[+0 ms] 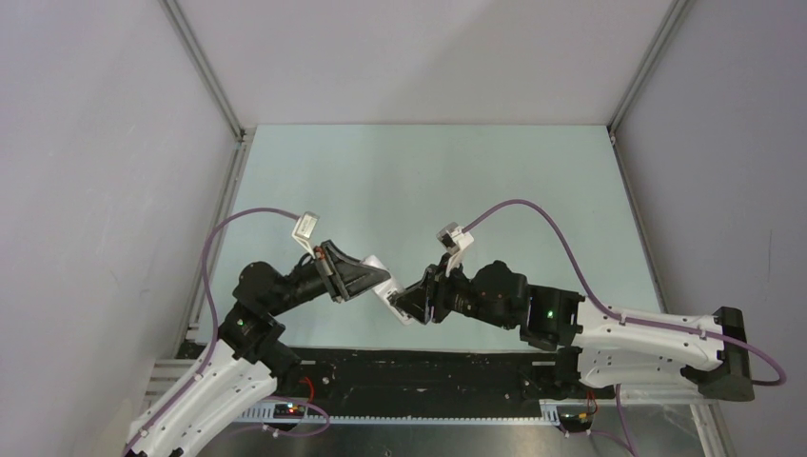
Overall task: Load the batteries into the remote control
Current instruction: Load the battery into the remote control, then pick up the battery cover at the center of the board.
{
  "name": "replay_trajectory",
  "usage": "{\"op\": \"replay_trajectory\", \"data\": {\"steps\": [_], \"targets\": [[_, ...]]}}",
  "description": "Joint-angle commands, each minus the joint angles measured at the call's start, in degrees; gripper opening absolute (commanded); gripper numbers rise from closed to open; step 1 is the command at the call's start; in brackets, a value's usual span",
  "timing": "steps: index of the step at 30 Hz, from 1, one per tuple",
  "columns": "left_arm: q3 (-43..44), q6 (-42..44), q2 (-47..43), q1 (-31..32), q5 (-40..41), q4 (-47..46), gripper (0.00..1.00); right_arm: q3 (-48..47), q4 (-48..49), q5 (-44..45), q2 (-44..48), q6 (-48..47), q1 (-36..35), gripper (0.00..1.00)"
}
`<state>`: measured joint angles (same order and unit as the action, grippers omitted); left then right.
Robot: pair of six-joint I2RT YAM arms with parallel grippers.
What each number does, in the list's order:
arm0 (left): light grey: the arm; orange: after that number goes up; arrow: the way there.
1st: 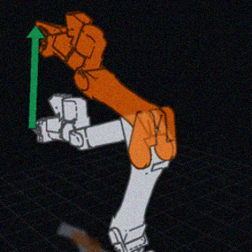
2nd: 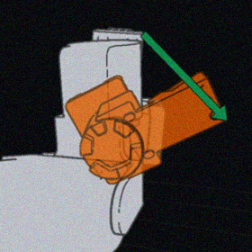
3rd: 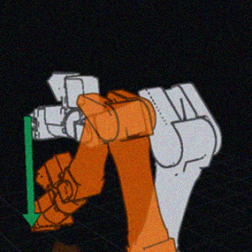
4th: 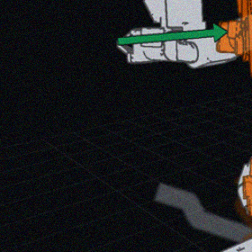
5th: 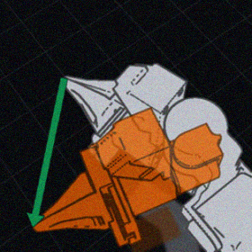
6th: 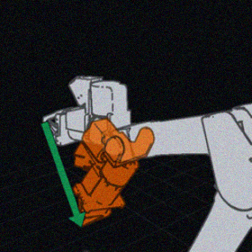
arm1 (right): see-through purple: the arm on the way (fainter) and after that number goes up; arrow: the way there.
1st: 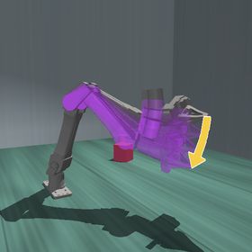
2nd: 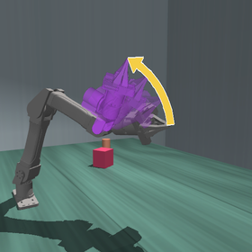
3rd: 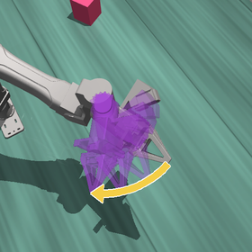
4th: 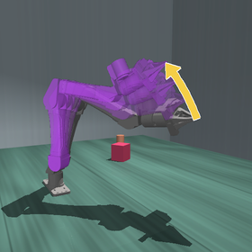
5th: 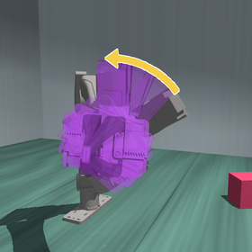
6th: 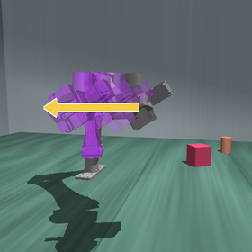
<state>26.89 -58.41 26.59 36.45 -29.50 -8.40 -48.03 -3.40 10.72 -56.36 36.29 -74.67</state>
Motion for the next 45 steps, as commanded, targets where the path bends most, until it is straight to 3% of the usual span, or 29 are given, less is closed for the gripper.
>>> {"op": "replay_trajectory", "data": {"steps": [1,3,10,14,20,25,29,31,34,36,45], "targets": [[1.15,-1.34,-1.1,0.27,-1.92,-5.76,0.0,-0.15,-6.64,6.96,-1.02,-0.9,0.94,0.31],[0.84,-1.4,-1.08,0.25,-1.67,-5.75,0.0,-0.11,-6.27,6.15,-0.92,-1.14,0.96,0.36],[-1.59,-2.1,-0.49,0.26,0.09,-5.76,0.0,-0.14,-1.98,2.13,1.06,-3.76,0.66,0.7],[-3.14,-2.56,0.16,0.26,1.23,-5.73,0.0,-0.13,-0.74,2.23,3.01,-4.79,0.1,0.79],[-7.05,-4.82,2.14,0.24,5.13,-5.52,0.0,-0.11,-0.92,2.86,7.03,-8.36,-0.76,0.82],[-11.42,-7.77,3.66,0.29,7.27,-5.08,0.0,-0.07,-12.28,8.84,10.33,-10.12,1.29,0.77],[-12.83,-7.85,1.34,0.29,8.78,-2.71,0.0,1.43,-22.81,7.71,10.33,-7.85,11.49,0.68],[-12.86,-7.75,0.14,0.29,9.47,-0.32,0.0,3.14,-24.69,3.04,9.82,-7.86,18.23,0.65],[-12.71,-7.79,-1.33,0.26,10.76,3.33,0.0,4.94,-24.46,-3.7,6.25,-9.57,28.48,0.63],[-12.41,-7.85,-2.01,0.22,11.34,5.69,0.0,4.85,-23.64,-4.78,2.48,-11.7,30.35,0.63],[-11.29,-8.25,-2.62,0.19,11.66,8.79,0.0,1.75,-17.33,-3.34,-17.72,-20.08,24.33,0.74]]}}
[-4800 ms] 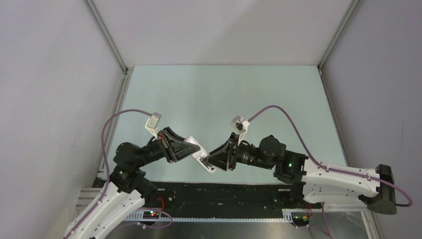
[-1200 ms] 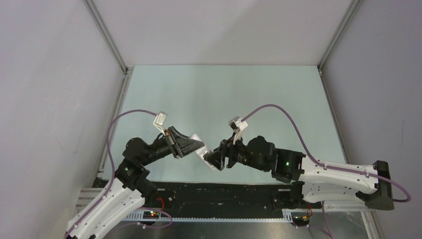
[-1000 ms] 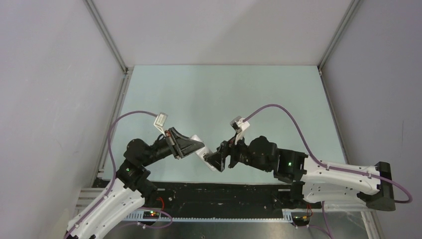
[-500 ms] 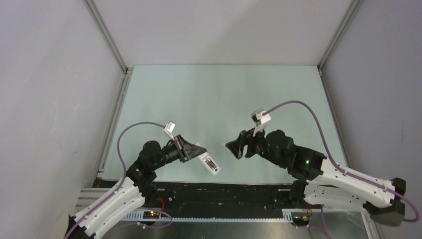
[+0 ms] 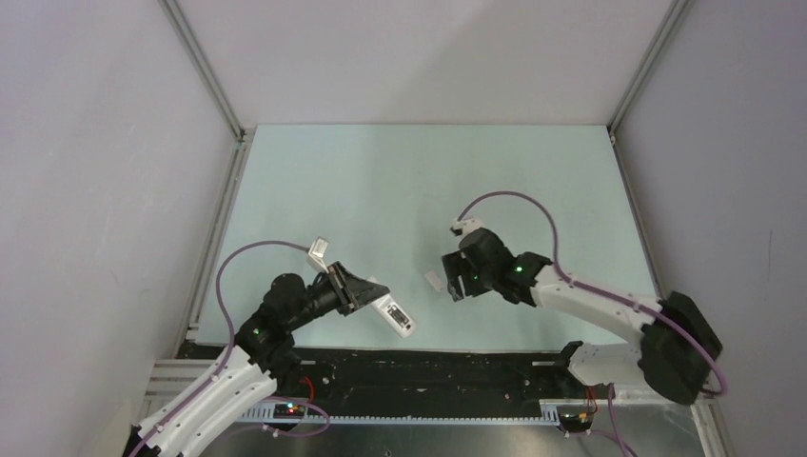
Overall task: Load the batteries into the remote control
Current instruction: Pick up the battery cover at the center of the board.
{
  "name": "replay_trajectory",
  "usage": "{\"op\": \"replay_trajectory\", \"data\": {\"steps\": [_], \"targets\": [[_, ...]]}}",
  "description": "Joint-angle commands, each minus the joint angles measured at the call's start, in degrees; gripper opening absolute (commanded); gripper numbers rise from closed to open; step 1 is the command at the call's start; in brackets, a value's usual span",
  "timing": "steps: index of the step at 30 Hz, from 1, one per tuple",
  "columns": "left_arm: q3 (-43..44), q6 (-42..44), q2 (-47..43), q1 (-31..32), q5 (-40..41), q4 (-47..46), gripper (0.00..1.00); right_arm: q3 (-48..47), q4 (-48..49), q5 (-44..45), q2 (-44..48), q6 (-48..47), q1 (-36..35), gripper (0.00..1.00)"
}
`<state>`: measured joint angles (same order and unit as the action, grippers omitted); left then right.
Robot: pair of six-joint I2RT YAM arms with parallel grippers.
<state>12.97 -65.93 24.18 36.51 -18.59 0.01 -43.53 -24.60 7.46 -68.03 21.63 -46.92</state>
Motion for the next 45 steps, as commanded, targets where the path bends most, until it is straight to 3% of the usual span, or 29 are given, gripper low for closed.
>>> {"op": "replay_trajectory", "data": {"steps": [1,14,28,45], "targets": [[2.74,-0.76,-0.02,0.11,0.66,0.88,0.0,-3.04,4.35,0.31,-7.28,-6.52,-3.87,0.76],[2.45,-1.12,-1.77,0.12,0.58,1.75,0.0,-6.61,10.66,-3.16,-19.03,-11.33,-5.02,0.81],[2.86,-1.31,-1.6,0.13,0.76,1.92,0.0,-10.08,10.61,-1.93,-27.6,-10.42,-4.73,0.64],[3.51,-0.92,-0.72,0.07,0.77,1.92,0.0,-10.15,7.51,1.92,-30.31,-10.03,-6.77,0.44]]}}
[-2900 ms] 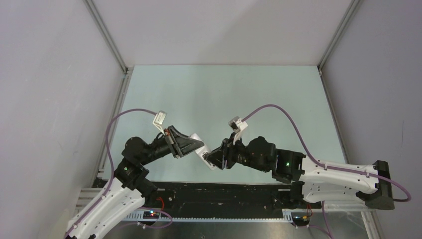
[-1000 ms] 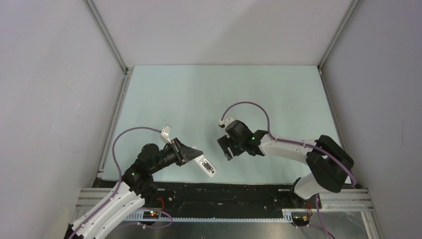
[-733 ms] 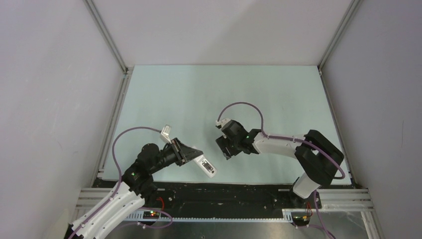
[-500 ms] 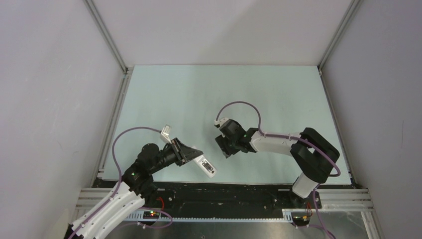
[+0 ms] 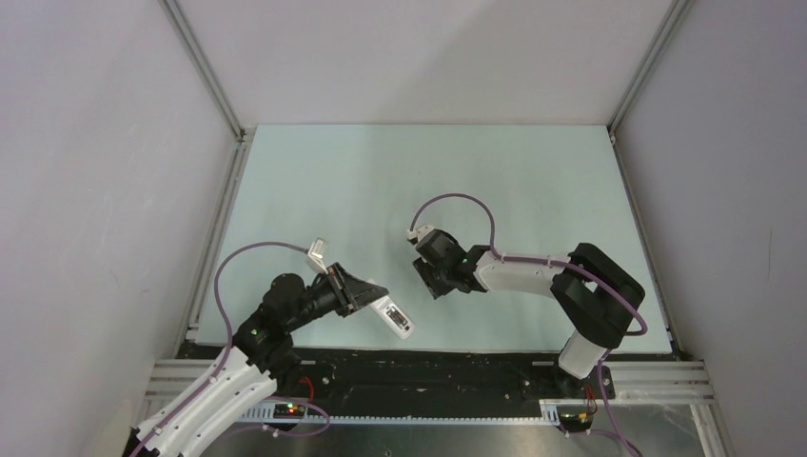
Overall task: Load the batteries into the remote control
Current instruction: Pick up the battery cover at the center of the board.
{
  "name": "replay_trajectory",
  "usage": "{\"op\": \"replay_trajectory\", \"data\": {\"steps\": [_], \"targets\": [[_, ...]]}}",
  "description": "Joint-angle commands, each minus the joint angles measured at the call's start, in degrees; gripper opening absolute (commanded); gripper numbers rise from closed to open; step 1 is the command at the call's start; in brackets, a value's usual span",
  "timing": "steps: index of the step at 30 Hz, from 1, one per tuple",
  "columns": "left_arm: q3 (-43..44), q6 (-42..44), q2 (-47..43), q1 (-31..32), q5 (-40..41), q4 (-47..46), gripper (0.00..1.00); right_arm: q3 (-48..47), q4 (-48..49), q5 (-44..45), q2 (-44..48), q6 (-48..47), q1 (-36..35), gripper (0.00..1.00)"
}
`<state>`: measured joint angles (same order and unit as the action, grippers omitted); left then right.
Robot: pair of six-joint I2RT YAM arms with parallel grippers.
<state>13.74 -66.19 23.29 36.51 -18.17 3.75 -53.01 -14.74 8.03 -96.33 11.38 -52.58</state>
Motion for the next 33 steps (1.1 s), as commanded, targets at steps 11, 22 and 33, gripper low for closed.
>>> {"op": "replay_trajectory", "data": {"steps": [11,22,33], "targets": [[3.05,-0.49,0.5,0.13,0.32,-1.83,0.0,-0.61,-3.46,2.42,-2.36,1.14,-1.68,0.41],[3.49,-0.43,1.16,0.14,0.29,-1.81,0.0,-0.67,-4.74,4.5,-2.18,1.74,-2.26,0.43],[3.6,-0.27,1.4,0.09,0.29,-1.82,0.0,-0.67,-7.33,8.28,-2.98,5.83,-3.91,0.44]]}}
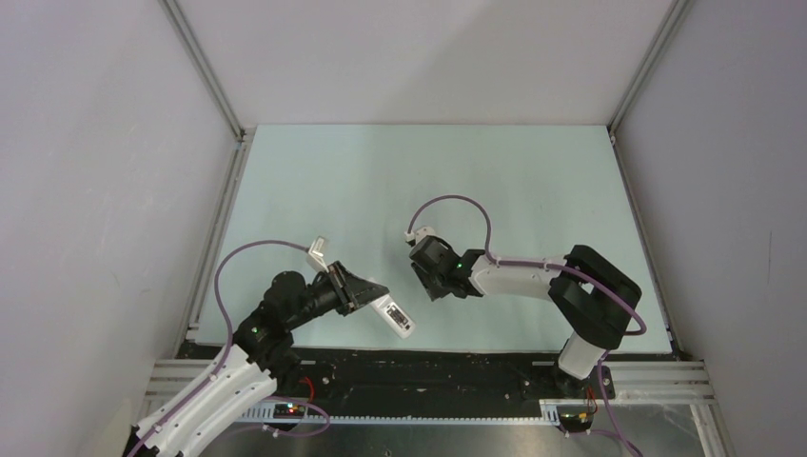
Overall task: Load the batteries into the remote control
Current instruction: Pick up the battery cover at the center of the board.
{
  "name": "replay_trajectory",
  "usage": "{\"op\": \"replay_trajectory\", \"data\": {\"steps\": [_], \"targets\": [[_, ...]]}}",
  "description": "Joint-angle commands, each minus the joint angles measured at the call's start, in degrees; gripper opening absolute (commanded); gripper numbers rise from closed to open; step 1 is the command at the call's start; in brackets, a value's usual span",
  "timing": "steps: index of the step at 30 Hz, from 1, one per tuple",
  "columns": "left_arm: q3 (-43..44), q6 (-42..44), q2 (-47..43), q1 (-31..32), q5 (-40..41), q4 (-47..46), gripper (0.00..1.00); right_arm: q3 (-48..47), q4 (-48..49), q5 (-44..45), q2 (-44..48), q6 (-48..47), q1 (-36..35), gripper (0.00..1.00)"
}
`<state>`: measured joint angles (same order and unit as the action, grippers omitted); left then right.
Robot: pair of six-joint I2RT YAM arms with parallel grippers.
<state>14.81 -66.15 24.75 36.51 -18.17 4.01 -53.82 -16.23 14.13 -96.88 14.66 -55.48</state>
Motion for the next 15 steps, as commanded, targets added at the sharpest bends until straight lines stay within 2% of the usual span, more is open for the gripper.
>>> {"op": "replay_trajectory", "data": {"steps": [1,15], "targets": [[2.56,-0.35,0.01,0.08,0.28,-2.1,0.0,0.13,-6.01,2.58,-2.68,2.96,-1.13,0.44],[2.55,-0.37,0.27,0.09,0.31,-2.13,0.0,0.12,-8.01,1.95,-3.32,7.24,-1.97,0.41]]}}
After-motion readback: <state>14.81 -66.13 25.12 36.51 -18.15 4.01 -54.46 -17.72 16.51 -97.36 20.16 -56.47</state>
